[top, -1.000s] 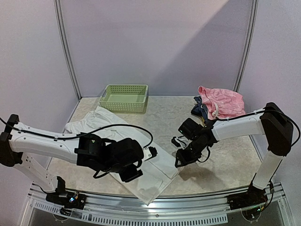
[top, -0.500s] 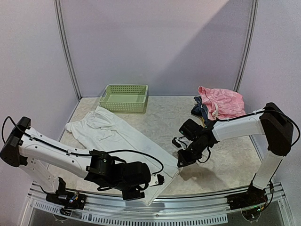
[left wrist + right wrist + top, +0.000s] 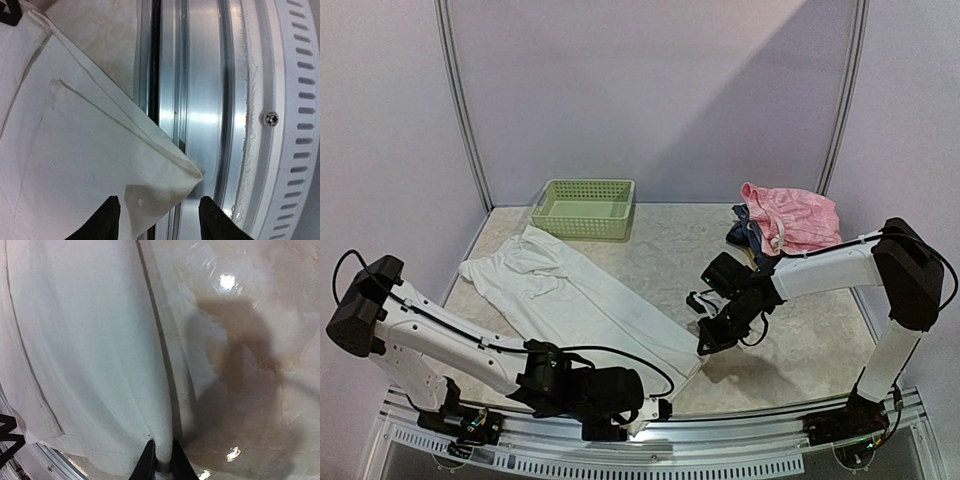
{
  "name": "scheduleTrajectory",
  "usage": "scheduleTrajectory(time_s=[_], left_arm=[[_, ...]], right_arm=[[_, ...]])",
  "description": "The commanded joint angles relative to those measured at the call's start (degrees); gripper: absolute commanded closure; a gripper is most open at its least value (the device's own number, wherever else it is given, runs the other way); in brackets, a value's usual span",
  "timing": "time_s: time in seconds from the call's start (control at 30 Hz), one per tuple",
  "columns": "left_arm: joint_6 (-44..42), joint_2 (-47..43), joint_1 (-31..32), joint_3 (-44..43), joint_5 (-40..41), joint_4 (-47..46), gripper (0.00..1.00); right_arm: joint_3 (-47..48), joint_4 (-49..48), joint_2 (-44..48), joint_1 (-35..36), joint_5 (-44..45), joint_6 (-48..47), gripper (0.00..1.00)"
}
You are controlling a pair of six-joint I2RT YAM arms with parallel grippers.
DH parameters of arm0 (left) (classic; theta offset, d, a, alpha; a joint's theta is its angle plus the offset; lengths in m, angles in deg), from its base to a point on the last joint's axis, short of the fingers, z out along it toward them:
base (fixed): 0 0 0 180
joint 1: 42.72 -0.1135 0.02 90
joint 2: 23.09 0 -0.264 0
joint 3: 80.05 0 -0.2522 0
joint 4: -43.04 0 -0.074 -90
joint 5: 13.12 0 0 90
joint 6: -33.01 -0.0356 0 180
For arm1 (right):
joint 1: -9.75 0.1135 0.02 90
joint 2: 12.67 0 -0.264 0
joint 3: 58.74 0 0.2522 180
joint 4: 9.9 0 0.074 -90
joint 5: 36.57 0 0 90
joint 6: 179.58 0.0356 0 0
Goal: Fold and stack the mixed laundry pile
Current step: Pick up the rectangle-folded T-shirt from the center of the board.
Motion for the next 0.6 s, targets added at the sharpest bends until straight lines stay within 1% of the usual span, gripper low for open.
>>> scheduleTrajectory(time_s=[0.0, 0.13, 0.27, 0.33, 0.4, 0.53, 0.57], left_arm=[[-1.64, 2.3, 1.12, -0.25, -2.21, -2.42, 0.46], [-1.88, 3.67, 1.12, -0.71, -2.69, -2.35, 0.5], [-2.16, 4.18, 1.11, -0.81, -3.38, -2.63, 0.64], [-2.43, 4.43, 1.11, -0.66, -3.72, -3.06, 0.69], [-2.41, 4.81, 1.11, -0.7, -3.54, -3.17, 0.72], [-2.55, 5.07, 1.14, -0.83, -2.86, -3.23, 0.95], [-2.5, 4.83, 1.12, -0.83, -2.56, -3.34, 0.99]], right_arm=[[-0.79, -0.19, -0.52, -0.52, 0.05, -0.74, 0.9], [-0.79, 0.03, -0.76, -0.64, 0.14, -0.79, 0.9], [-0.88, 0.03, -0.83, -0.77, 0.14, -0.77, 0.9], [-0.89, 0.09, -0.88, -0.87, 0.16, -0.78, 0.9], [-0.88, 0.08, -1.0, -0.96, 0.2, -0.79, 0.9], [-0.74, 0.19, -1.05, -1.05, 0.25, -0.86, 0.9], [-0.71, 0.16, -1.05, -1.04, 0.25, -0.8, 0.9]])
